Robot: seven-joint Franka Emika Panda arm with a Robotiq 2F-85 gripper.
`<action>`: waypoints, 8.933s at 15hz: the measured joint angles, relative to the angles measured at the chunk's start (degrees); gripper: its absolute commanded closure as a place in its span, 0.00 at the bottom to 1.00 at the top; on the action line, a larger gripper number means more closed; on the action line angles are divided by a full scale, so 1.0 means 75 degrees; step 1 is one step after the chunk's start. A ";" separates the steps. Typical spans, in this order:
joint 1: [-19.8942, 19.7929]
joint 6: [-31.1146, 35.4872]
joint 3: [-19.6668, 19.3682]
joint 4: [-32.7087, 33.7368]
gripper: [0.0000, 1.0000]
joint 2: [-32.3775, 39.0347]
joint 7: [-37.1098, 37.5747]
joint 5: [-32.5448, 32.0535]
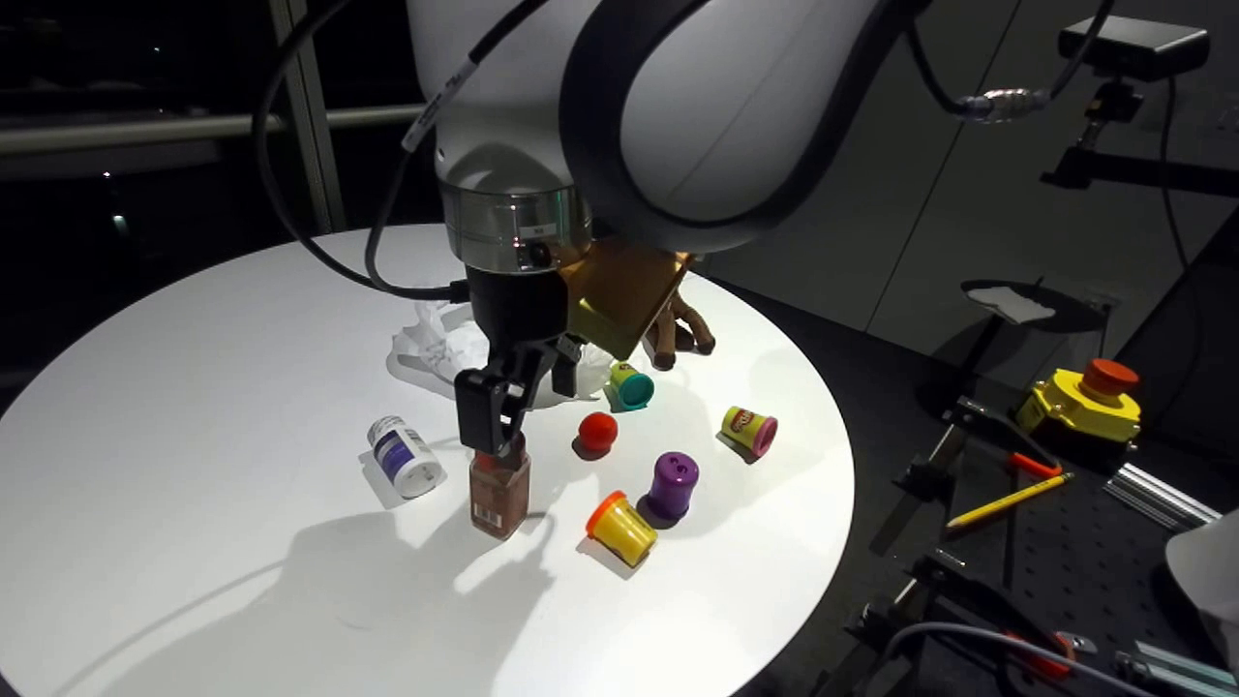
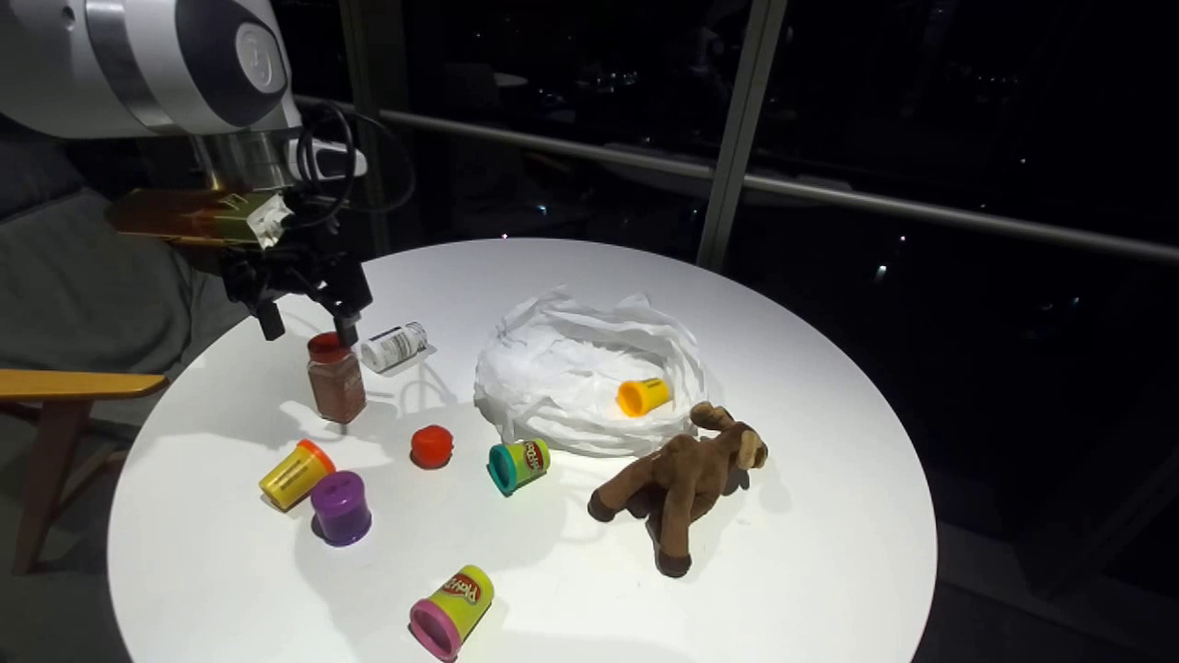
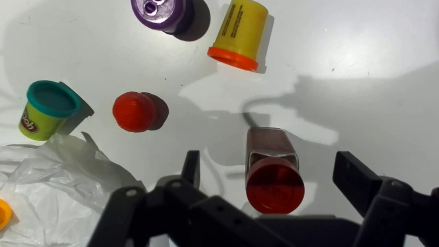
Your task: Pick up the objects from the table and put them on the plastic
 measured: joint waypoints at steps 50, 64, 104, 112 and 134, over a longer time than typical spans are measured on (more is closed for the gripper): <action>-0.0927 -0.0054 -0.1614 0.1949 0.76 0.0940 0.0490 0.0869; -0.0849 -0.0226 -0.1828 0.3490 0.00 0.2464 0.1127 0.1352; 0.0301 -0.1540 -0.0724 0.6173 0.74 0.4393 0.0777 0.1557; 0.0007 -0.1351 -0.1609 0.5405 0.74 0.3257 0.1283 0.1557; -0.0501 -0.1007 -0.2214 0.5779 0.00 0.3395 0.3199 0.1536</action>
